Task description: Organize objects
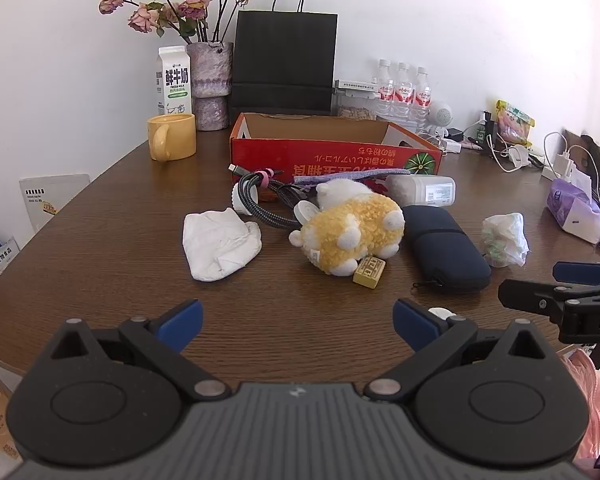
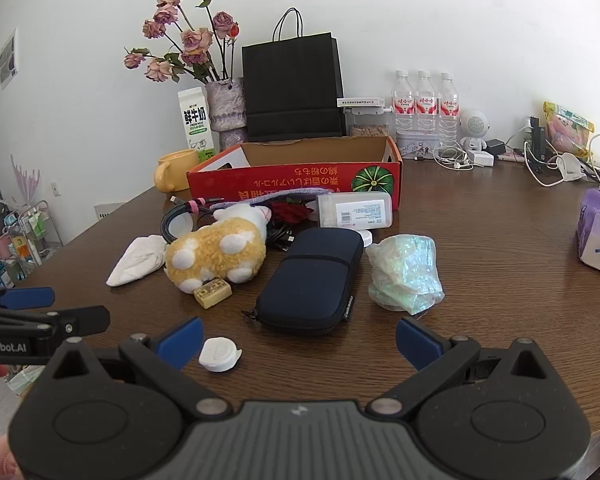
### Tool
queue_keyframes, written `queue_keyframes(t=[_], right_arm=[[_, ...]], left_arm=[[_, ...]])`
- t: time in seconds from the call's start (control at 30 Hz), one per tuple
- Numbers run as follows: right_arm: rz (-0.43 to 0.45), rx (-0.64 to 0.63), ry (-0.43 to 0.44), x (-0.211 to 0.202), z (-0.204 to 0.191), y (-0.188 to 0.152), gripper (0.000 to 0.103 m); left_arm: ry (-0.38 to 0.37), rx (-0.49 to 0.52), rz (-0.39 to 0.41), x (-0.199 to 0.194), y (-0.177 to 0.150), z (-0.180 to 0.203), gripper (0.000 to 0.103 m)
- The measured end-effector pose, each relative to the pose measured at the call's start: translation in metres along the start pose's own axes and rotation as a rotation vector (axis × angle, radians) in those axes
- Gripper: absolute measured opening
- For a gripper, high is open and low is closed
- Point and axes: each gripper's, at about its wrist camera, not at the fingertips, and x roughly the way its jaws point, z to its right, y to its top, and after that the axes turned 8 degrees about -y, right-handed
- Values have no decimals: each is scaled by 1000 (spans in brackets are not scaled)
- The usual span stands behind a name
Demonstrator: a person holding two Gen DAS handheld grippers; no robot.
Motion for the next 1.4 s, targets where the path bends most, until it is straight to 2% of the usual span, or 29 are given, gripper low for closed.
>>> queue_keyframes(t=[1.4], right_arm=[[-5,3,0,-1,-2,0,103]], left_arm=[[-4,-9,-6,0,1,-2,103]])
